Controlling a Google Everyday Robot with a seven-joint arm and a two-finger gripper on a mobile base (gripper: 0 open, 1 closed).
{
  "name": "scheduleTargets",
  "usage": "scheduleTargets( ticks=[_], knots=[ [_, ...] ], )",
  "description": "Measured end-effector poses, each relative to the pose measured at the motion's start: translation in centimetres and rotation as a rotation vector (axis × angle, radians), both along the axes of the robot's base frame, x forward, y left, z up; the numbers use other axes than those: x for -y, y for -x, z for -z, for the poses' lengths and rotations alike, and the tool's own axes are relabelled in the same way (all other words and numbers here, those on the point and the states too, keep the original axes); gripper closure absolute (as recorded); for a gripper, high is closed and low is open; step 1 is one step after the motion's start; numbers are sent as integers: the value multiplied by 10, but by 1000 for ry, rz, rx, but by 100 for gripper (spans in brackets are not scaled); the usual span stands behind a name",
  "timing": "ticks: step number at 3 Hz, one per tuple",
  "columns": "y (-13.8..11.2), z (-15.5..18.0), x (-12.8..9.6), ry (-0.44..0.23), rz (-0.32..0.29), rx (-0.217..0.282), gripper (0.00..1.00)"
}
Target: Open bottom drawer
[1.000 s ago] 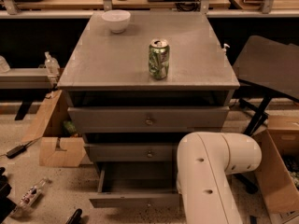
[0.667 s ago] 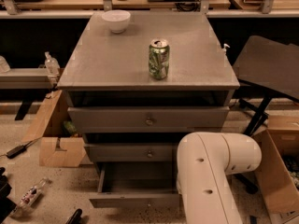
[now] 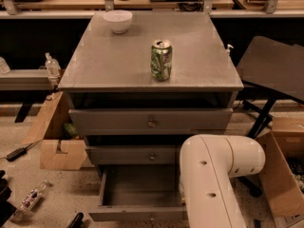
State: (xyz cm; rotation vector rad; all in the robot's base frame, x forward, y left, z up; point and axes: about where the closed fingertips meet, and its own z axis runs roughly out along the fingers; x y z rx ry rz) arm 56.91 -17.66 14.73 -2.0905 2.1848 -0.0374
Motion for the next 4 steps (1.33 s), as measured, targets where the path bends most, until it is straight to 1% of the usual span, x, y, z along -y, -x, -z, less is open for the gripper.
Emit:
scheduleTargets(
  ticks=[1, 2, 4],
  knots=[
    [0, 0, 0, 0, 0, 0, 0],
    [2, 1, 0, 0, 0, -3, 18],
    [4, 4, -1, 0, -1, -8, 66]
  ],
)
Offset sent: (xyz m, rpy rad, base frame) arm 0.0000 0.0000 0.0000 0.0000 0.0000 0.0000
